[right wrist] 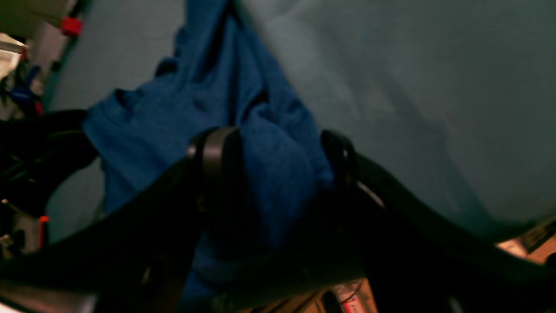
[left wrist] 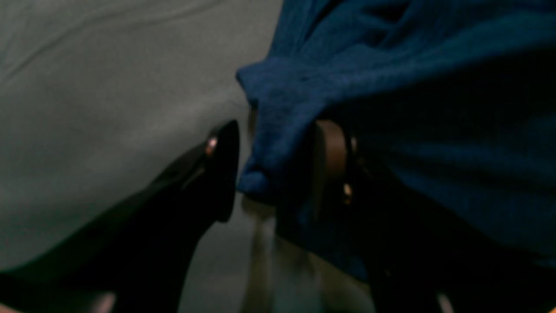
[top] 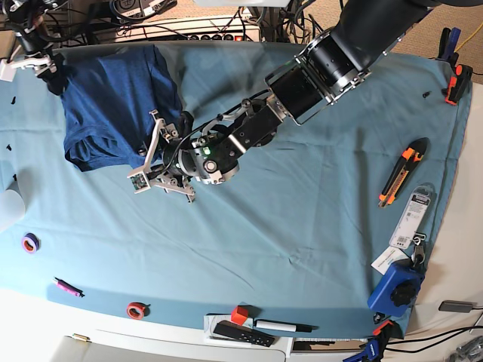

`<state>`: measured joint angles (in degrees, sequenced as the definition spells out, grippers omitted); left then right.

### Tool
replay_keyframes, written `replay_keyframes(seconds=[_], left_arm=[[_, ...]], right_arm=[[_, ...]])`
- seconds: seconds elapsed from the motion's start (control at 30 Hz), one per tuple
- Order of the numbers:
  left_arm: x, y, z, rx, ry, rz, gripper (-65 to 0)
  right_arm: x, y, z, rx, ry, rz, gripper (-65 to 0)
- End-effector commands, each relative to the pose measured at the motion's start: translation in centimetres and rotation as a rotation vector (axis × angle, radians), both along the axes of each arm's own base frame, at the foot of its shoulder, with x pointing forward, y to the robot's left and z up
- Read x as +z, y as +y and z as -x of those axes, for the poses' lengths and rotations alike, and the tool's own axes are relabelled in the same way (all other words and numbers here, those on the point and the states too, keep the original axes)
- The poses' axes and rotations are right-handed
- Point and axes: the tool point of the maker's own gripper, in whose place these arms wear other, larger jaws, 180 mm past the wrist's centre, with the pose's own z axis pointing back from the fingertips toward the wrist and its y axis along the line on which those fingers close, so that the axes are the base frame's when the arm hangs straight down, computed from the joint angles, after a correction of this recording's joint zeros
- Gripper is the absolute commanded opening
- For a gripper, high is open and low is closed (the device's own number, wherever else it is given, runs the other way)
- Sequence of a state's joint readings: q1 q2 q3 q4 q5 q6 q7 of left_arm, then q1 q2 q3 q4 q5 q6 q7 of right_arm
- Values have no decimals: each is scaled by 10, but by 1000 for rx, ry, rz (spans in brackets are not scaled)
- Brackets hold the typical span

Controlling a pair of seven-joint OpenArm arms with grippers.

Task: Layout the t-shirt on the table in an organized manner, then fold the t-shirt properly
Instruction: 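Lower the shirt onto the table and release it with the right gripper, then press and straighten the shirt edges with both grippers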

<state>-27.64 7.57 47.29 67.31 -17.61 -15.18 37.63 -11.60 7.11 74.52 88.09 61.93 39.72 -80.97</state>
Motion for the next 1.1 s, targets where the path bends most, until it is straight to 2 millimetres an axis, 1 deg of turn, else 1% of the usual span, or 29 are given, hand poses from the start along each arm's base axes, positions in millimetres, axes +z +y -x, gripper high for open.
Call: replay_keyframes(seconds=[0.0, 0.37, 0.57, 0.67, 0.83, 0.9, 0.97, 1.0, 1.03, 1.07], left_arm=[[27, -15, -8, -5, -43, 62, -379], [29, -14, -10, 3, -43, 63, -379], [27, -11, -14, 5, -69, 36, -379], [35, -8, -27, 6, -137, 13, -379], [69, -2, -65, 72, -230, -6, -379], [78, -1, -71, 72, -235, -18, -379], [79, -1, -70, 69, -209, -20, -380], [77, -2, -65, 54, -176, -17, -383], [73, -4, -57, 25, -137, -15, -402], [69, -7, -44, -23, -92, -8, -439]], right_arm=[[17, -11, -5, 3, -39, 49, -360], [31, -27, -7, 14, -35, 104, -360], [45, -40, -11, 25, -38, 149, -360], [55, -47, -15, 32, -49, 177, -360], [76, -54, -23, 51, -104, 205, -360], [83, -55, -26, 57, -132, 207, -360], [87, -56, -30, 58, -149, 212, -361], [89, -55, -33, 57, -159, 211, -361], [90, -55, -35, 56, -166, 211, -361], [92, -55, -38, 58, -179, 210, -362]])
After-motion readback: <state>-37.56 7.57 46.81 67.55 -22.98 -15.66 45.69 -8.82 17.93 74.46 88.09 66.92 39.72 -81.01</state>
